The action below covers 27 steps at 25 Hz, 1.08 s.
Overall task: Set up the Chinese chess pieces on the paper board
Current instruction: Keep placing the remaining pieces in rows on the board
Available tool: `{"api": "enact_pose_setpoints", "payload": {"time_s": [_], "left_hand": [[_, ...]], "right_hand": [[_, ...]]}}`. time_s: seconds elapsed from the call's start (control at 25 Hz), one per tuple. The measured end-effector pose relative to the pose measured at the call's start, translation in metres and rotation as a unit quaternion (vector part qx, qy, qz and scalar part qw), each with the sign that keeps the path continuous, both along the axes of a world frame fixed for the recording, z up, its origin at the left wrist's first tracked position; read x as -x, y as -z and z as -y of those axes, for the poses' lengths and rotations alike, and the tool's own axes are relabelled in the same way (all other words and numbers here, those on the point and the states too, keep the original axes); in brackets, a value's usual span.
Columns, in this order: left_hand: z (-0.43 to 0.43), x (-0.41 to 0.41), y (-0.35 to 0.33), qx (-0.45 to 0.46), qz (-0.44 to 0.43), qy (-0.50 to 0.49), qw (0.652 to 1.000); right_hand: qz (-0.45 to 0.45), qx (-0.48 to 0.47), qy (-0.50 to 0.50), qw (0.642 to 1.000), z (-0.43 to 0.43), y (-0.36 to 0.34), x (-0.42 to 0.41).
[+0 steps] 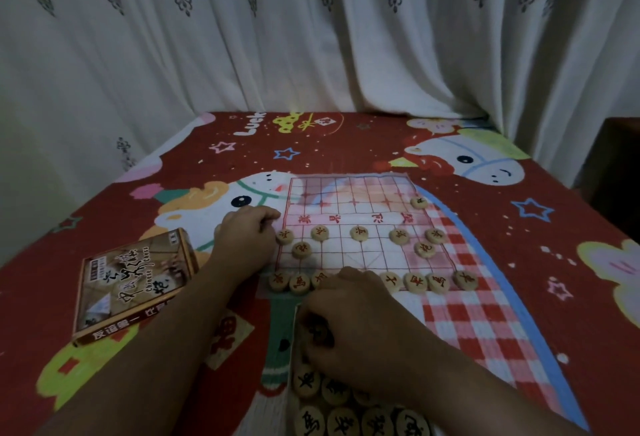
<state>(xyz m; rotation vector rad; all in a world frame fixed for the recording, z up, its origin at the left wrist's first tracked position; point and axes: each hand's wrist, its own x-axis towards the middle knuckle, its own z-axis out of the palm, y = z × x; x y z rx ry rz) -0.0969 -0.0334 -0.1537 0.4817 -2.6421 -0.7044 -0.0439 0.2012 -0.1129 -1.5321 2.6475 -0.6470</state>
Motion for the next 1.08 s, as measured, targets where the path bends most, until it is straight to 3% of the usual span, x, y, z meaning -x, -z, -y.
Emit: {"api": "enact_pose_setpoints", "payload": {"time_s": [0.2,0.36,0.48,0.56,0.76,1.08], "left_hand": [[0.000,0.002,0.001,-0.002,-0.004,0.005,1.000],[0.000,0.001,0.001,0.009,-0.008,0.000,1.000],[0.001,0.002,0.001,0.010,-0.005,0.006,1.000],[0.001,0.003,0.002,0.009,-0.006,0.006,1.000],[0.003,0.004,0.005,0.000,-0.025,0.007,1.000],[0.003,0.004,0.006,0.002,-0.033,0.007,0.999]], "right_hand": [[0.096,0.049,0.010,0.994,-0.011,-0.018,0.010],[0.140,0.177,0.165,0.960,-0.023,-0.014,0.067],[0.133,0.214,0.296,0.921,-0.027,-0.001,0.127],[0.142,0.205,0.347,0.904,-0.027,0.005,0.158],[0.045,0.076,0.368,0.926,-0.013,0.009,0.192],[0.029,0.060,0.352,0.934,-0.010,0.017,0.202]]}}
